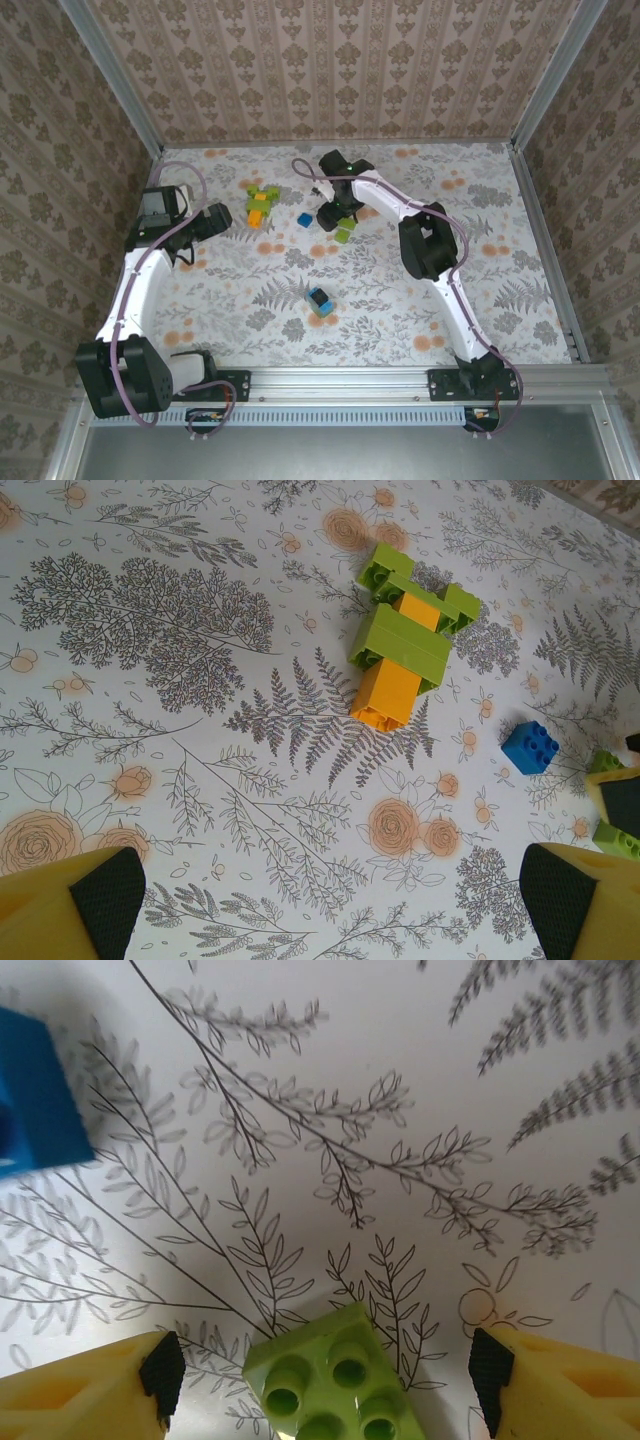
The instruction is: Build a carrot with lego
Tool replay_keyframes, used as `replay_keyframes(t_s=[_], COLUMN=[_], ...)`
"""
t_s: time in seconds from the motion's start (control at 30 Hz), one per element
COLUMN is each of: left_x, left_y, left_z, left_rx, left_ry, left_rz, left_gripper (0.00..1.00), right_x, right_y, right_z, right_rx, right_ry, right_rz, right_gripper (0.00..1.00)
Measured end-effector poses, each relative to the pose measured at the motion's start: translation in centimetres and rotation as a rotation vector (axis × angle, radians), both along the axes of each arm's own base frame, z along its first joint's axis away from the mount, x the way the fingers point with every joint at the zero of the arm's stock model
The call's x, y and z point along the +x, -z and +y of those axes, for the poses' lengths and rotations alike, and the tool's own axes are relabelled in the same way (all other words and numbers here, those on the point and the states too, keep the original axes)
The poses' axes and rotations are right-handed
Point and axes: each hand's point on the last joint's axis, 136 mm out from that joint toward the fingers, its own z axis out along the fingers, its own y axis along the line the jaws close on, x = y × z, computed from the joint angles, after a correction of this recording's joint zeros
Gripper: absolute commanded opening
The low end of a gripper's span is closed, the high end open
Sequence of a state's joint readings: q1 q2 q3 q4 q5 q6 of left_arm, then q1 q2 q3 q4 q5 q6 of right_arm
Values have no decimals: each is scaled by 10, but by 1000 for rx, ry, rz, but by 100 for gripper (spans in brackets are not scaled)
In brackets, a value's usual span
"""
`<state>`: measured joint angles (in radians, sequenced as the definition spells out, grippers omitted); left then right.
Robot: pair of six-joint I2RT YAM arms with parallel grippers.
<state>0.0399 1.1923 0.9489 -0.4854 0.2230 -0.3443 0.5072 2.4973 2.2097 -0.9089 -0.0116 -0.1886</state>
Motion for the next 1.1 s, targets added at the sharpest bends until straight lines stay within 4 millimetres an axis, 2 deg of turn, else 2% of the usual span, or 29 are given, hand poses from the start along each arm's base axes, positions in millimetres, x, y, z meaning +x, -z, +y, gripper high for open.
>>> replay_keyframes(t_s=[0.3, 0.57, 0.8, 1.1], left_x=[0, 0, 0, 0], left_y=[0, 0, 0, 0], left_z=[0, 0, 0, 0], left_rx=[0, 0, 0, 0], left_ry=[0, 0, 0, 0], left_rz=[0, 0, 0, 0], left_gripper=[100, 100, 100, 100], right_x=[1, -1, -1, 0], right_y=[1, 3, 4, 4], right_z=[-7, -8, -14, -32], right_rx=[-35, -25, -10, -5], right_ry=[-3, -9, 0, 32], right_rz=[-5, 2, 5, 13], right_gripper=[75, 63, 61, 45])
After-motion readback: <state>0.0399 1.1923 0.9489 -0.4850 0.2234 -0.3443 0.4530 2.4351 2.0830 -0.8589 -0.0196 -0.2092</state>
